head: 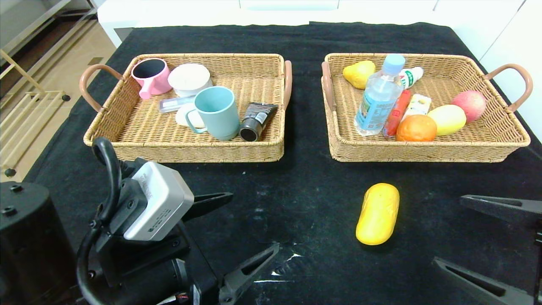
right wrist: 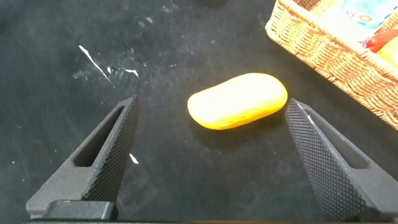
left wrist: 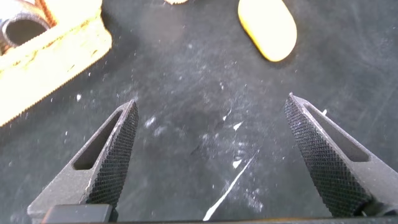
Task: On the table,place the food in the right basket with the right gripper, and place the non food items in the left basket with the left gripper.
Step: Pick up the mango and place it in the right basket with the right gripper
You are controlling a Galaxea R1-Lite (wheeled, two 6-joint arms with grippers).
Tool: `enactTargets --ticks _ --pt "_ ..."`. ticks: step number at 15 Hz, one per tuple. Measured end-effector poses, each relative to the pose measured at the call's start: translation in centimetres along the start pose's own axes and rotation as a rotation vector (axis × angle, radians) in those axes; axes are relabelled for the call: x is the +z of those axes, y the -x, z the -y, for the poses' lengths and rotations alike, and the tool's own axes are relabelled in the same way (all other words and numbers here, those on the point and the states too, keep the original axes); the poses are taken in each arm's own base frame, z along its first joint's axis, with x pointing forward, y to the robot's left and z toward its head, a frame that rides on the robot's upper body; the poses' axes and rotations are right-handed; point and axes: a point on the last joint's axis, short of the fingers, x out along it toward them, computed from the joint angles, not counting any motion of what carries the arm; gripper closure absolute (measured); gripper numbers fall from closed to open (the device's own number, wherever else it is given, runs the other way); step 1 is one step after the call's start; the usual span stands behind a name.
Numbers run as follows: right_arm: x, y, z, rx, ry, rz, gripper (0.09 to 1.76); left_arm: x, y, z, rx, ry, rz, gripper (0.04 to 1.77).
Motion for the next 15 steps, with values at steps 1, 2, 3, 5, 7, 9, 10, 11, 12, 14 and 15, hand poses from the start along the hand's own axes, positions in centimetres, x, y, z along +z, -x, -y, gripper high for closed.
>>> enactTargets --ticks 1,2,3,5,7,9,10,11,12,14,15 --pt "0.0 -0.1 0.0 0.000 -0.002 -0.001 0.14 -0.1 0.1 -0.2 0.008 0.001 -0.002 0.11" --pt "0.0 -0.1 0.0 -0.001 -0.002 -0.003 0.14 -0.1 0.1 -0.3 0.015 0.005 0.000 0.11" --pt "0.0 -0.1 0.0 -0.001 -0.003 -0.004 0.14 0.0 0.2 -0.5 0.021 0.008 0.002 0.11" --pt "0.2 -0.1 0.1 -0.003 -0.007 0.004 0.14 -0.1 0.4 -0.5 0.021 0.008 0.004 0.11" --pt "0.2 -0.2 0.1 0.000 -0.006 0.004 0.14 -0.1 0.5 -0.5 0.002 0.010 0.008 0.10" --pt "0.4 -0.2 0.0 0.008 -0.007 0.001 0.14 -0.1 0.5 -0.5 0.002 0.010 0.009 0.10" --pt "0.5 -0.3 0.1 -0.012 -0.013 -0.008 0.14 -0.1 0.5 -0.5 0.003 0.012 0.008 0.10" --pt "0.7 -0.4 0.3 -0.057 -0.029 -0.029 0.14 -0.1 0.5 -0.6 0.007 0.013 0.007 0.10" --pt "0.9 -0.6 0.5 -0.104 -0.063 -0.046 0.14 -0.2 0.5 -0.7 0.010 0.013 0.006 0.10" --pt "1.8 -1.3 0.7 -0.191 -0.167 -0.078 0.14 -0.2 0.5 -0.9 0.022 0.015 0.005 0.10" --pt "2.3 -1.9 0.7 -0.242 -0.220 -0.108 0.14 -0.2 0.5 -1.0 0.026 0.016 0.005 0.10"
